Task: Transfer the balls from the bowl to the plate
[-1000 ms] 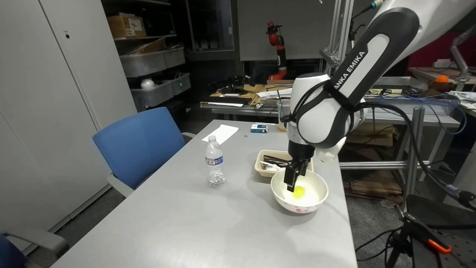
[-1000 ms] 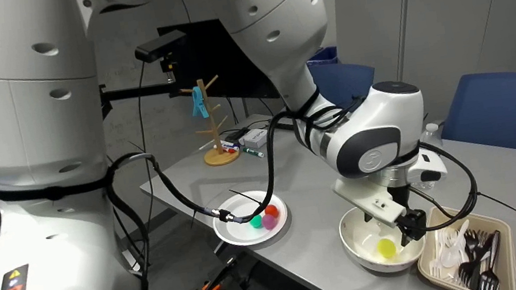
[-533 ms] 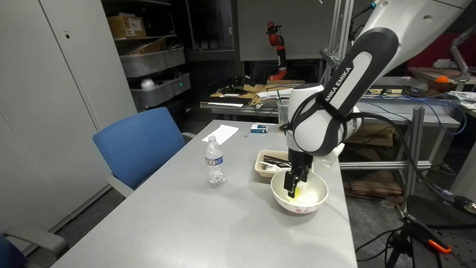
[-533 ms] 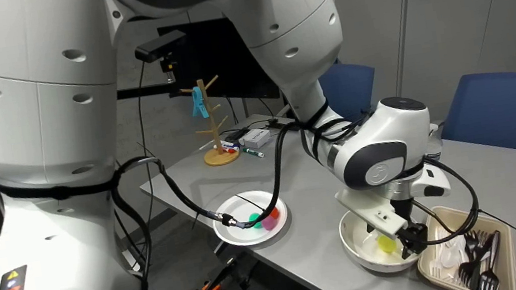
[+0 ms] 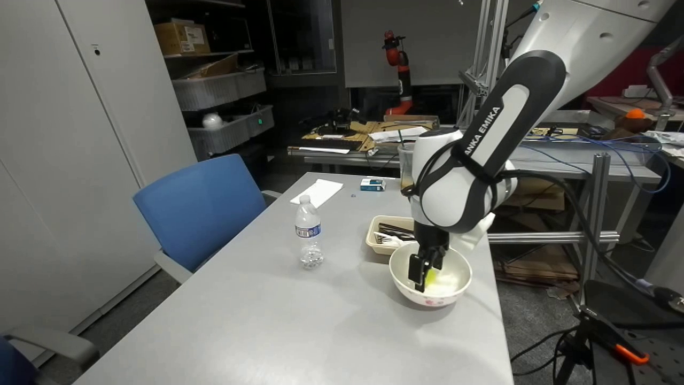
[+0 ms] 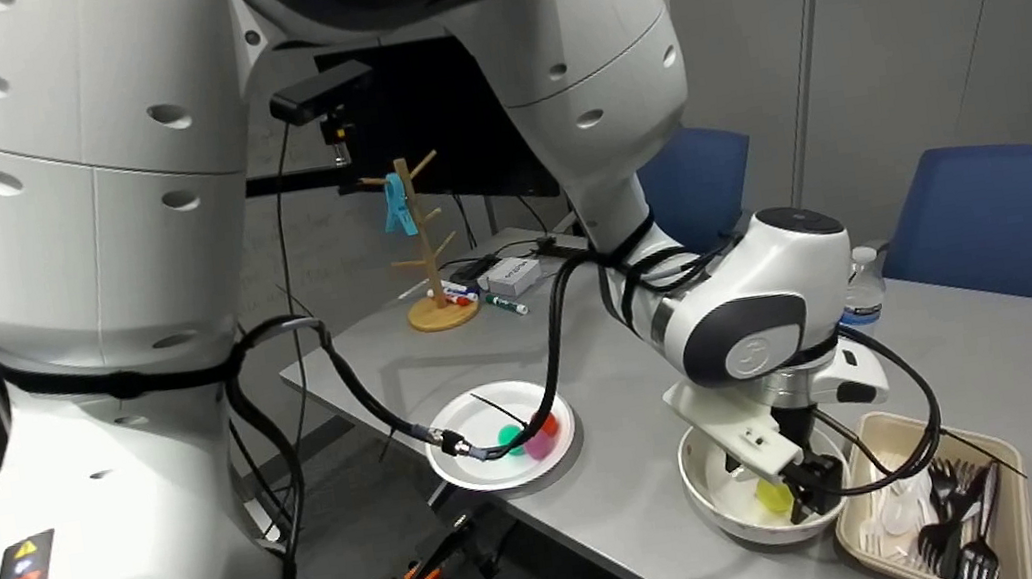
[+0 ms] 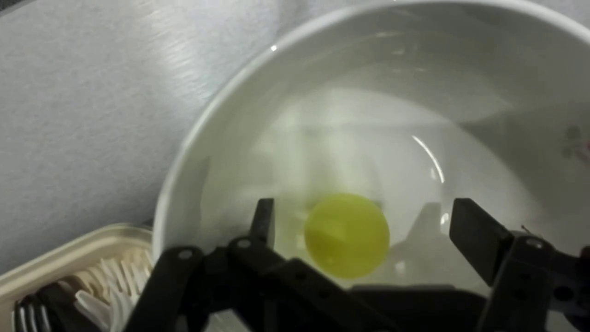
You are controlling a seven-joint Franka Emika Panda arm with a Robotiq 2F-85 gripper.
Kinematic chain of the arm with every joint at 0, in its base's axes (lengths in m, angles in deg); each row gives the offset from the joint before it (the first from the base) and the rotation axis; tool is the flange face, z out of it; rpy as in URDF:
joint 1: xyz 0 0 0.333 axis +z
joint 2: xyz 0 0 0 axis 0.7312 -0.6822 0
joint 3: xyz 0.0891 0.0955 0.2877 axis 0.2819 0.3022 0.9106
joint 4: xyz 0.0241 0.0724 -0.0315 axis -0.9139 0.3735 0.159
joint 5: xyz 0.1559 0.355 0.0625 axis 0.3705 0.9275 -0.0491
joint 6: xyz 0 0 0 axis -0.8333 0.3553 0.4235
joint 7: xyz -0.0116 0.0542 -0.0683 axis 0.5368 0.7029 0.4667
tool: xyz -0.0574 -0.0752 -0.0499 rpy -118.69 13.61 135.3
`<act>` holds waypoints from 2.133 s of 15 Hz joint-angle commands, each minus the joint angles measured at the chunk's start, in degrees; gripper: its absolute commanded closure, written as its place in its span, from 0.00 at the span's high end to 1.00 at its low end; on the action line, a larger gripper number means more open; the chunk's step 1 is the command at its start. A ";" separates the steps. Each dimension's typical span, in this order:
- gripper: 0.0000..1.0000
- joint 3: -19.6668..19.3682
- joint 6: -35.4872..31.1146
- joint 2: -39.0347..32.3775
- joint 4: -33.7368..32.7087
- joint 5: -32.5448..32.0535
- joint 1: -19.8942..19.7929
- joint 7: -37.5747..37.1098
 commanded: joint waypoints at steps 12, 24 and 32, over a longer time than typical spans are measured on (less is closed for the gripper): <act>0.14 1.11 -0.57 0.74 0.75 0.28 -0.81 -0.57; 0.14 -0.01 12.25 18.27 8.95 -6.45 1.63 0.55; 0.14 5.01 18.92 26.95 15.10 2.45 5.83 7.87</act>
